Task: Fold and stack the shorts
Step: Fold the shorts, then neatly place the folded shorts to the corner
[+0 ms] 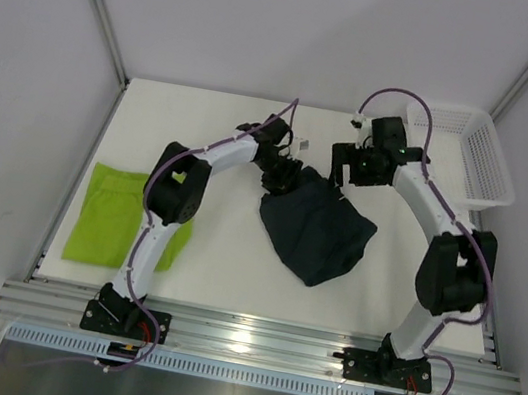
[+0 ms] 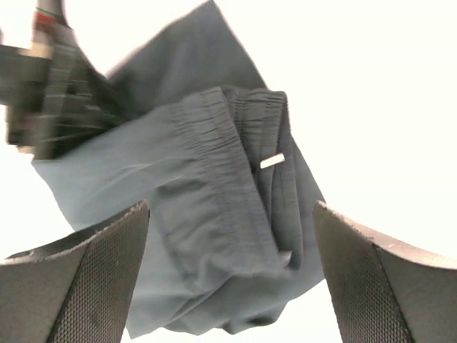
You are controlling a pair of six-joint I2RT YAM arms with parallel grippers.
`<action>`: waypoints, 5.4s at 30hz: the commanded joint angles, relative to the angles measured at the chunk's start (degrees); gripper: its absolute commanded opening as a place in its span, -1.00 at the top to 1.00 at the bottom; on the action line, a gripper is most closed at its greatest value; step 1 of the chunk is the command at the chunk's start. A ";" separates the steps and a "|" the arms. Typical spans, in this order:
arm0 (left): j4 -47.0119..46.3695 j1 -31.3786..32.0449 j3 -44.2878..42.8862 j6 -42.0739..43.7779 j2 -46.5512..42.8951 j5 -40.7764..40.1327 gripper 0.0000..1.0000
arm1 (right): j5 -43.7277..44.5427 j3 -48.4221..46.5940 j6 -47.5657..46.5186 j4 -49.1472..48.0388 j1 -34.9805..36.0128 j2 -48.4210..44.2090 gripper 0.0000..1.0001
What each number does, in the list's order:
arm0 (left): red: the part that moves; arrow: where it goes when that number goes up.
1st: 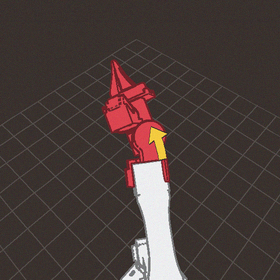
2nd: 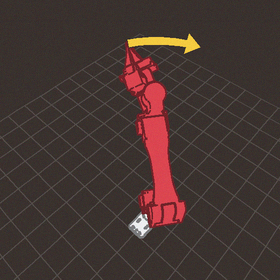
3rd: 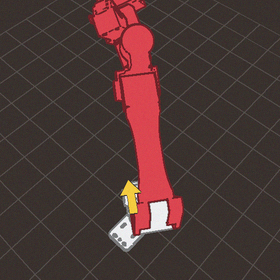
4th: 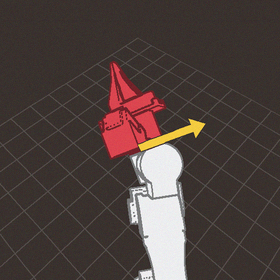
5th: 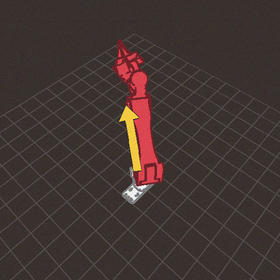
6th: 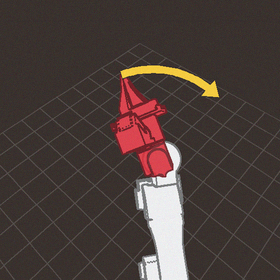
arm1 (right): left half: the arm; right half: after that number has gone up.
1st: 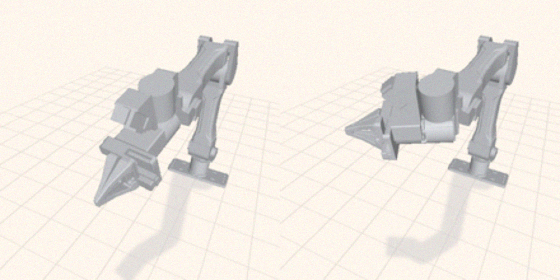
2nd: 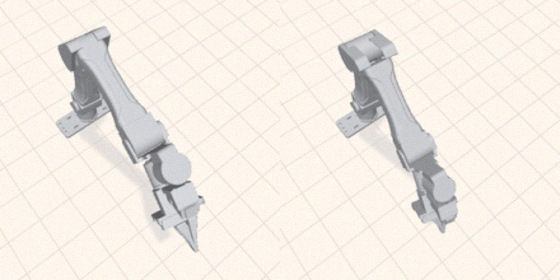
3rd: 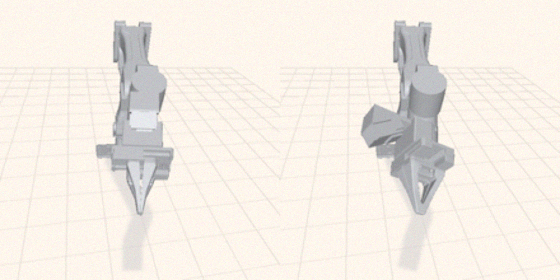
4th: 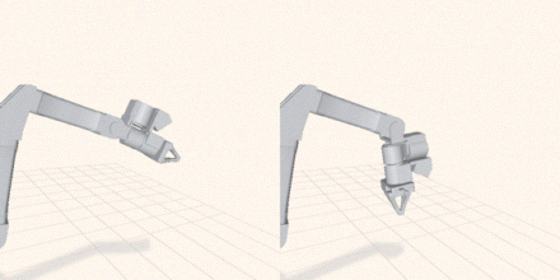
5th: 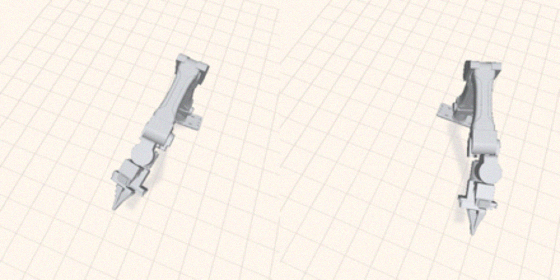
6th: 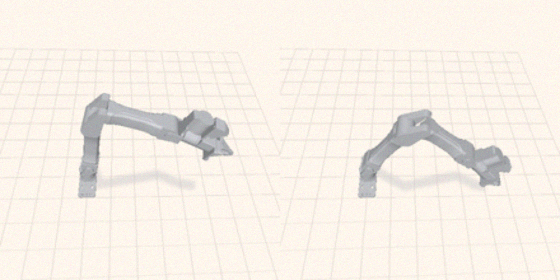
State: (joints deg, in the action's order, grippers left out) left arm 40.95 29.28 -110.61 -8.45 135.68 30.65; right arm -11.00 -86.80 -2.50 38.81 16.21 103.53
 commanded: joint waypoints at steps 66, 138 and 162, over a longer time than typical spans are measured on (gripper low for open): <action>-33.48 0.07 53.92 -23.28 -51.40 -3.23 -0.22 | -31.18 42.16 44.07 -54.09 8.14 -11.51 0.93; -37.17 -10.29 61.21 -19.77 -39.87 -7.37 -0.98 | -20.20 32.93 22.81 -28.35 2.42 -1.66 -0.67; -23.64 -4.41 50.23 -18.62 -31.70 -18.87 1.00 | -10.09 29.85 26.93 -27.56 9.98 -0.34 0.95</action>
State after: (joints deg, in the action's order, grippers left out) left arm 13.82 24.40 -58.87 -28.18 103.28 14.66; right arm -24.51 -55.92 23.40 10.79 24.75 103.04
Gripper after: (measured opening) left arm 0.025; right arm 0.081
